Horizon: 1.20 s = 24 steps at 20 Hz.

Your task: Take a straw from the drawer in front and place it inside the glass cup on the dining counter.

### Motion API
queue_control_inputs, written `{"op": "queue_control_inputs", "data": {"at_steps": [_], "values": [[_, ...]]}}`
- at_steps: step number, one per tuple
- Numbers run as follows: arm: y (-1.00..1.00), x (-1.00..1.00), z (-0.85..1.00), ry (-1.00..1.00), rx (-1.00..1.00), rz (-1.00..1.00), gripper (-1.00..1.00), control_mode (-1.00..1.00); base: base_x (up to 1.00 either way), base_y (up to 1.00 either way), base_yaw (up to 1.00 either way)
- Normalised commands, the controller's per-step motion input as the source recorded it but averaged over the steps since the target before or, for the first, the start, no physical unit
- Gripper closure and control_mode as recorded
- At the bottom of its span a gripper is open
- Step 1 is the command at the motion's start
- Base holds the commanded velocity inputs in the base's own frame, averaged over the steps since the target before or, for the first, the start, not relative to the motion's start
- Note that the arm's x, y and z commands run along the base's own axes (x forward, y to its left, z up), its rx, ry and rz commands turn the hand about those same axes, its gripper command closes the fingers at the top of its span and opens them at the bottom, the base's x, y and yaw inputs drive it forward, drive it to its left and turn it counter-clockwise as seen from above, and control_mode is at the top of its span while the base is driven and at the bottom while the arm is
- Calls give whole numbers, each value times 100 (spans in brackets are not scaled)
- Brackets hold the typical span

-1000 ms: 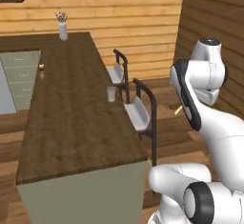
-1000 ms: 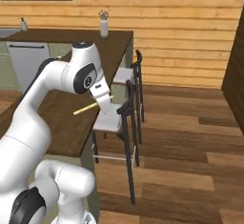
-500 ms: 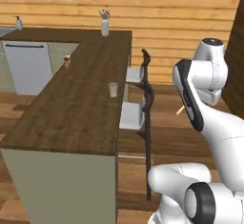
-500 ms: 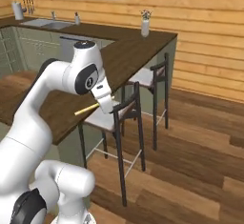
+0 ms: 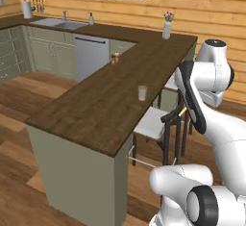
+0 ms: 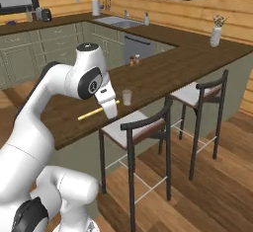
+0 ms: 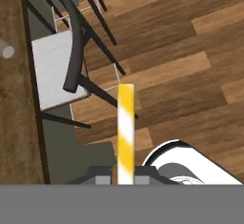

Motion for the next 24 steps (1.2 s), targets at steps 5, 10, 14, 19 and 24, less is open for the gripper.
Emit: {"op": "queue_control_inputs", "data": {"at_steps": [5, 10, 14, 19, 24], "values": [[0, 0, 0, 0, 0, 0, 100, 100, 34, -73, 61], [0, 0, 0, 0, 0, 0, 100, 100, 21, -78, 61], [0, 0, 0, 0, 0, 0, 100, 100, 0, -91, 59], [0, 0, 0, 0, 0, 0, 100, 100, 0, -94, 57], [0, 0, 0, 0, 0, 0, 100, 100, 0, -95, 57]]}}
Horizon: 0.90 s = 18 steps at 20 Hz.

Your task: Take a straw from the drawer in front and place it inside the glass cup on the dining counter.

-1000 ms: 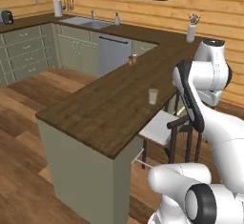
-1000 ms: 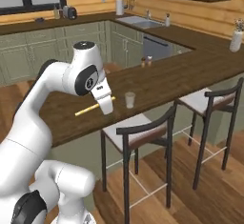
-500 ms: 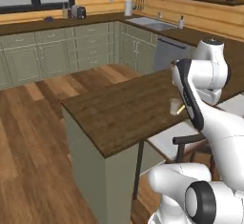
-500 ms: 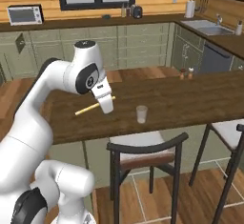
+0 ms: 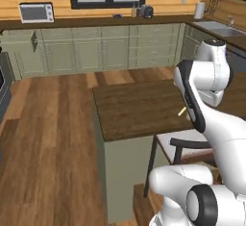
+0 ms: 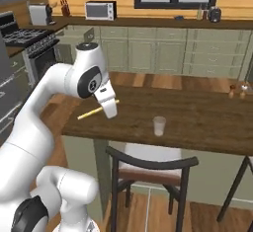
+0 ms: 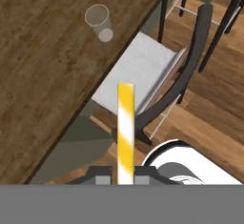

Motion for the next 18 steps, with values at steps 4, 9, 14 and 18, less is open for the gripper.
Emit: {"op": "queue_control_inputs", "data": {"at_steps": [4, 9, 14, 18], "values": [[0, 0, 0, 0, 0, 0, 100, 100, -8, -100, 52], [0, 0, 0, 0, 0, 0, 100, 100, -60, -91, 40], [0, 0, 0, 0, 0, 0, 100, 100, -30, -57, 22], [0, 0, 0, 0, 0, 0, 100, 100, 59, -20, 4]]}}
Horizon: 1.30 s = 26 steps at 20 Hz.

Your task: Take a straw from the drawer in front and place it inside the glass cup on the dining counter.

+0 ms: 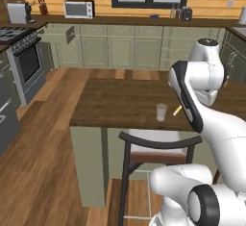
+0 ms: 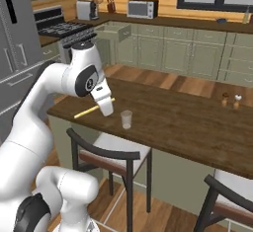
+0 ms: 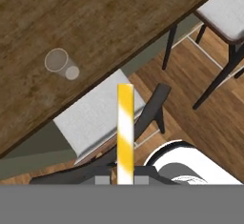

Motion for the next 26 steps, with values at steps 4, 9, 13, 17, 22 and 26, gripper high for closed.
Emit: {"op": "queue_control_inputs", "data": {"at_steps": [4, 9, 13, 17, 22, 26], "values": [[0, 0, 0, 0, 0, 0, 100, 100, 90, -2, 0], [0, 0, 0, 0, 0, 0, 100, 100, 100, 0, 0], [0, 0, 0, 0, 0, 0, 100, 100, 100, 0, 0], [-27, 94, 0, 1, 0, 3, 100, -100, 0, 0, 0], [-57, 62, 0, -15, 0, 31, 100, -100, 0, 0, 0], [-46, 59, 0, -23, 0, 43, 100, -100, 0, 0, 0]]}}
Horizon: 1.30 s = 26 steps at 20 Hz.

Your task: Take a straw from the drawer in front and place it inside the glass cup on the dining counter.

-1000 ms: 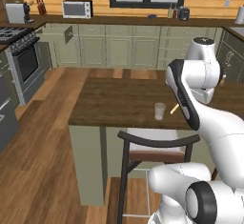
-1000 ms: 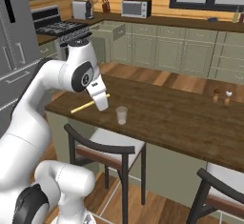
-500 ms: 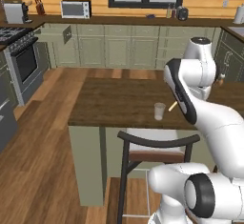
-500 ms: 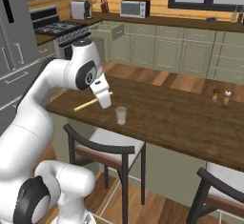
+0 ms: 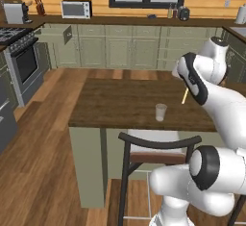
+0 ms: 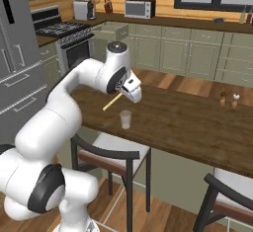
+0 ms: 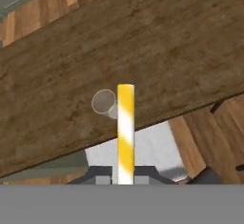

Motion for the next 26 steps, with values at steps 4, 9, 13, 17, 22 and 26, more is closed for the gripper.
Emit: {"op": "queue_control_inputs", "data": {"at_steps": [4, 9, 13, 17, 22, 26], "values": [[-26, 49, 0, -34, 0, 47, 100, -100, 0, 0, 0], [-2, 9, 0, -53, 0, 48, 100, -100, 0, 0, 0], [4, -12, 0, -69, 0, 38, 100, -100, 0, 0, 0], [16, -7, 0, -68, 0, 25, 100, -100, 0, 0, 0], [23, 49, -2, -35, 1, 16, 100, -100, 0, 0, 0], [6, 53, -12, -10, 0, 14, 100, -100, 0, 0, 0]]}}
